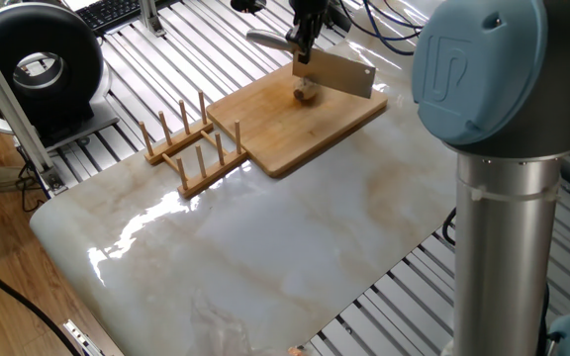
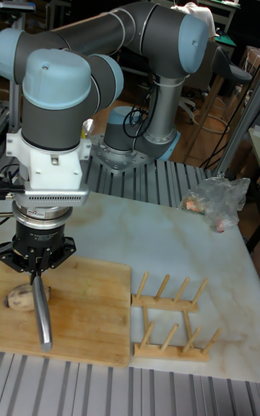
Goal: Slice the lotus root
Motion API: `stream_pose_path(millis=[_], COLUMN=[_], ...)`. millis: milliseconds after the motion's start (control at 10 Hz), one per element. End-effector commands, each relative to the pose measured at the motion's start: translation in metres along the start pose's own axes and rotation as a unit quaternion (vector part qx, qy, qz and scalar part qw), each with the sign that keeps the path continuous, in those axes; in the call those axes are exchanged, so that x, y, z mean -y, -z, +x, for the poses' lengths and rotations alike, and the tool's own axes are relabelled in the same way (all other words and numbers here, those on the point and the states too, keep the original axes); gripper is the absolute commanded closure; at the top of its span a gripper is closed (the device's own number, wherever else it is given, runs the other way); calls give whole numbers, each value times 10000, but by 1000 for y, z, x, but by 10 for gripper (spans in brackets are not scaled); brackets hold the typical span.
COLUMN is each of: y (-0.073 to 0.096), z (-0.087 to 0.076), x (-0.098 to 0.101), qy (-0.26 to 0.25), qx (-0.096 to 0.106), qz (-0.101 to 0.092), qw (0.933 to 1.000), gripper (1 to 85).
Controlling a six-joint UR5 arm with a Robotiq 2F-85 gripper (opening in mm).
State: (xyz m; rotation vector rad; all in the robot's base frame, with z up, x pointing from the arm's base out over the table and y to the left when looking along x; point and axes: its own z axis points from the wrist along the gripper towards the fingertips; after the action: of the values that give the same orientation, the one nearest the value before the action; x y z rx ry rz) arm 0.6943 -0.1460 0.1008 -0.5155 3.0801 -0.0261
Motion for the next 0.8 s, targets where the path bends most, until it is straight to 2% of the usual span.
stream_pose_path(millis=[0, 200, 700], y=[-4, -6, 4], z=[-5, -6, -7], x=[0, 0, 0], qy=[-65, -73, -141], qx=[48, 55, -65], qz=[8, 10, 35], qw=[10000, 10000, 9999], gripper=[843, 843, 843])
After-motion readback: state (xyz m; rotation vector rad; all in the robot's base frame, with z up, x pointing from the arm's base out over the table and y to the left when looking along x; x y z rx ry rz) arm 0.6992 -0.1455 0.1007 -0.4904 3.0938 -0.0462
